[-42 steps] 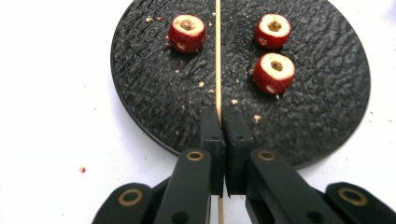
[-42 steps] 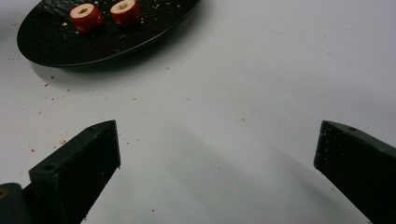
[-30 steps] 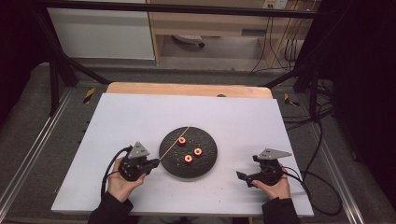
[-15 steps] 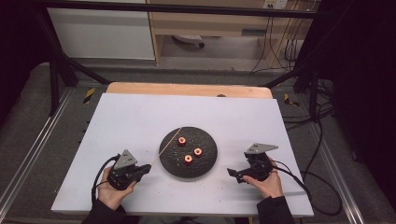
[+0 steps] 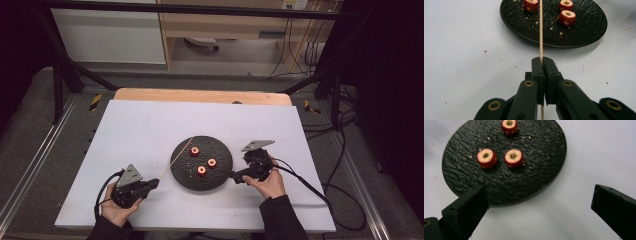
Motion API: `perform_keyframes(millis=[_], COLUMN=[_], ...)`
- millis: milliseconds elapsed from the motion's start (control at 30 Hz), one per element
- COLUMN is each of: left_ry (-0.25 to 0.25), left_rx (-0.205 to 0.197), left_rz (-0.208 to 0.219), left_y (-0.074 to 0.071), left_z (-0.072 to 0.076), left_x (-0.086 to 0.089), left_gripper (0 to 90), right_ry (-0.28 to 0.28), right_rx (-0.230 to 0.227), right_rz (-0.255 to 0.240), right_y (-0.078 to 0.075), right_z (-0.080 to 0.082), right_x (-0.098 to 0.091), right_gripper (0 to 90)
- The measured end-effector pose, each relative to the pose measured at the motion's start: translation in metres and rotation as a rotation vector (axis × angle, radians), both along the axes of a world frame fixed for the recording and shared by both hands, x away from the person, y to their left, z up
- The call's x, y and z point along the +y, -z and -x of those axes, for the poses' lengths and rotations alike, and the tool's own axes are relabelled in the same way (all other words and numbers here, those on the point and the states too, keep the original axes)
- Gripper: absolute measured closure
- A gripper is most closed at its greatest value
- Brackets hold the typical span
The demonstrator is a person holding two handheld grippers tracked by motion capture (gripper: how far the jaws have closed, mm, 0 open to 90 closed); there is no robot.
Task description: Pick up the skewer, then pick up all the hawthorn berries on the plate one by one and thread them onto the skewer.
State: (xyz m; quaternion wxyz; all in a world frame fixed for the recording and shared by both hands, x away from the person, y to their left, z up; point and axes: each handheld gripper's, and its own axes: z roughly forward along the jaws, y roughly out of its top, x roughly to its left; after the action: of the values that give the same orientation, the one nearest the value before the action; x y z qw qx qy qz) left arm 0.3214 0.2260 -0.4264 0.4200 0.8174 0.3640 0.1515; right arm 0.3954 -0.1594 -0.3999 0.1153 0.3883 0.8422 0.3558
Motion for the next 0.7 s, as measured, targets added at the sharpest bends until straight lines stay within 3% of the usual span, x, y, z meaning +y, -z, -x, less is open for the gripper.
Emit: perform_keyframes(millis=[167, 500, 700], left_ry=[0.001, 0.003, -0.003], left_rx=[-0.002, 0.000, -0.003], left_rz=[0.003, 0.010, 0.012], left_y=[0.002, 0.005, 0.005], left_z=[0.000, 0.001, 0.001], left_x=[0.000, 0.000, 0.001], left_gripper=[87.9, 87.9, 87.9], right_ry=[0.013, 0.036, 0.039], right_rx=[0.026, 0.081, 0.113], right_rz=[0.009, 0.002, 0.033], right_y=[-0.004, -0.010, -0.013], right_z=[-0.012, -0.031, -0.044], right_x=[0.021, 0.041, 0.056], right_gripper=[2.9, 6.5, 10.6])
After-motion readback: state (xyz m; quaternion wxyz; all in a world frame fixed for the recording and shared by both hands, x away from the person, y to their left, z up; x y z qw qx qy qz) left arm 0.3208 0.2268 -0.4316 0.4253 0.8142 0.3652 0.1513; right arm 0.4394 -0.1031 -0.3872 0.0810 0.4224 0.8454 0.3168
